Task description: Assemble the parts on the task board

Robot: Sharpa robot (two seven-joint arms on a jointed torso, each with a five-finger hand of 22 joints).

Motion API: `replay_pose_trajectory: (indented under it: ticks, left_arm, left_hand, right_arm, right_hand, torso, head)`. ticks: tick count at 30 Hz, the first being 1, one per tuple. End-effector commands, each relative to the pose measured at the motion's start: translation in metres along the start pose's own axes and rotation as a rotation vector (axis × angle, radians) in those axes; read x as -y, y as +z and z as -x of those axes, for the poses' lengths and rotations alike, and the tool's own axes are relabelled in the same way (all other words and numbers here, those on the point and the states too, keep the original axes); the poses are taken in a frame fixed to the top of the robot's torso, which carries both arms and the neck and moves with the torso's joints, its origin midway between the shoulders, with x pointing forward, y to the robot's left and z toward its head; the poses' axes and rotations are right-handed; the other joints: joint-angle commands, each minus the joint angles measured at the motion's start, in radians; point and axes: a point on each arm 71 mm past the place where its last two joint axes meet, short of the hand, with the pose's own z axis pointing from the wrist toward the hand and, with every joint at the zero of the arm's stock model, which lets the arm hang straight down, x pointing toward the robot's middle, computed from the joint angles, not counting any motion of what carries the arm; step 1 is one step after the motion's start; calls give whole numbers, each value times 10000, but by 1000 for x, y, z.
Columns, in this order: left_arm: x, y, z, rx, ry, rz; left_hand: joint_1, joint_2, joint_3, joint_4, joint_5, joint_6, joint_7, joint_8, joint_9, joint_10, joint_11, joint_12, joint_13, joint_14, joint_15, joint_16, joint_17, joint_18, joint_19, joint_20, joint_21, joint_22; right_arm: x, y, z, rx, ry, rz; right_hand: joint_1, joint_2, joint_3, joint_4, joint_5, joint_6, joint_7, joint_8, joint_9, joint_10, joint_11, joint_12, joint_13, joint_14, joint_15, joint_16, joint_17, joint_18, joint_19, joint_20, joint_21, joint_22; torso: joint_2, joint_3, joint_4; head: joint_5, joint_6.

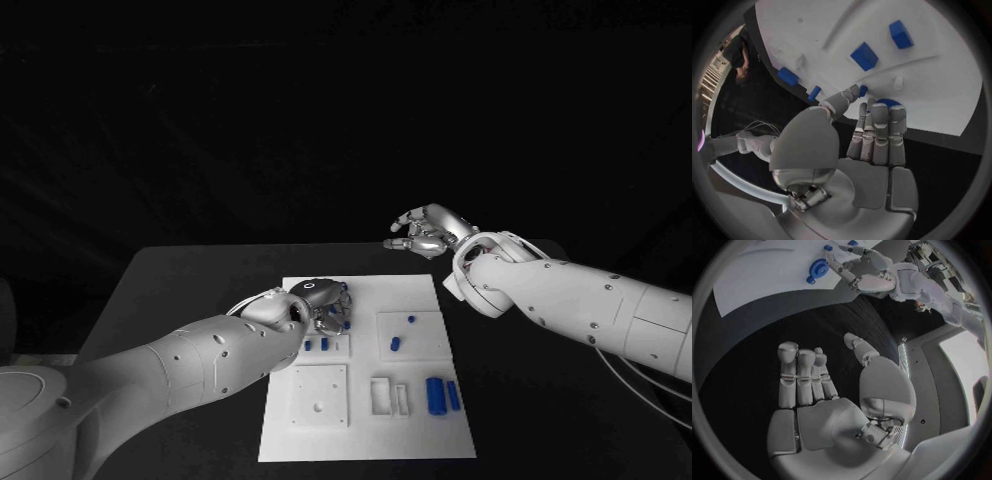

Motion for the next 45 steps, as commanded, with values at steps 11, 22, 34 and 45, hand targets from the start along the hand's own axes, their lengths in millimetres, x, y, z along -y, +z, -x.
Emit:
replay_pose_trajectory:
  ticks: [11, 22, 34, 45]
  left_arm:
    - [1, 2, -7, -116, -62, -49]
    - [3, 4, -9, -162, -85, -18]
    - [2, 6, -9, -150, -61, 96]
    - [1, 8, -11, -306, -71, 181]
  left_hand:
    - [-6, 183, -39, 77, 43, 152, 48, 152, -47, 300, -39, 3, -9, 122, -24, 220, 86, 782, 126, -12, 144, 205]
    - [-39, 244, -64, 76, 24, 187, 35, 188, -95, 415, -72, -1, -22, 192, -57, 369, 142, 798, 158, -37, 215, 201]
    - [-68, 310, -79, 86, 3, 194, 31, 208, -151, 490, -98, -23, -41, 266, -84, 498, 182, 817, 214, -69, 289, 194]
    - [-80, 358, -80, 88, -6, 180, 39, 218, -216, 534, -107, -62, -67, 374, -93, 647, 224, 839, 266, -84, 342, 181]
  right_arm:
    - [-5, -1, -2, -127, -30, 195]
    - [-6, -1, -2, -139, -25, 223]
    - [-8, -1, -2, -155, -36, 277]
    - [-10, -1, -2, -161, -24, 314]
  right_hand:
    - [-20, 81, 18, 47, 28, -8, 66, 2, -17, -98, -3, 40, -14, 35, -5, -29, -8, 1007, 16, -78, -56, 17]
    - [-18, 82, 18, 47, 25, -5, 66, 4, -17, -97, -3, 44, -17, 37, -6, -29, -8, 1007, 18, -78, -57, 19]
    - [-14, 82, 19, 46, 19, -1, 65, 7, -18, -95, -4, 50, -24, 39, -7, -28, -8, 1007, 21, -79, -58, 23]
    - [-13, 81, 18, 46, 15, 3, 64, 9, -19, -95, -5, 56, -30, 41, -7, -27, -7, 1007, 24, -80, -60, 27]
  torso:
    - [-4, 8, 3]
    - [-7, 10, -10]
    - [-7, 8, 0]
    - [-7, 18, 3]
  head:
    - [-42, -56]
    - [-84, -75]
    - [-94, -88]
    - [-155, -85]
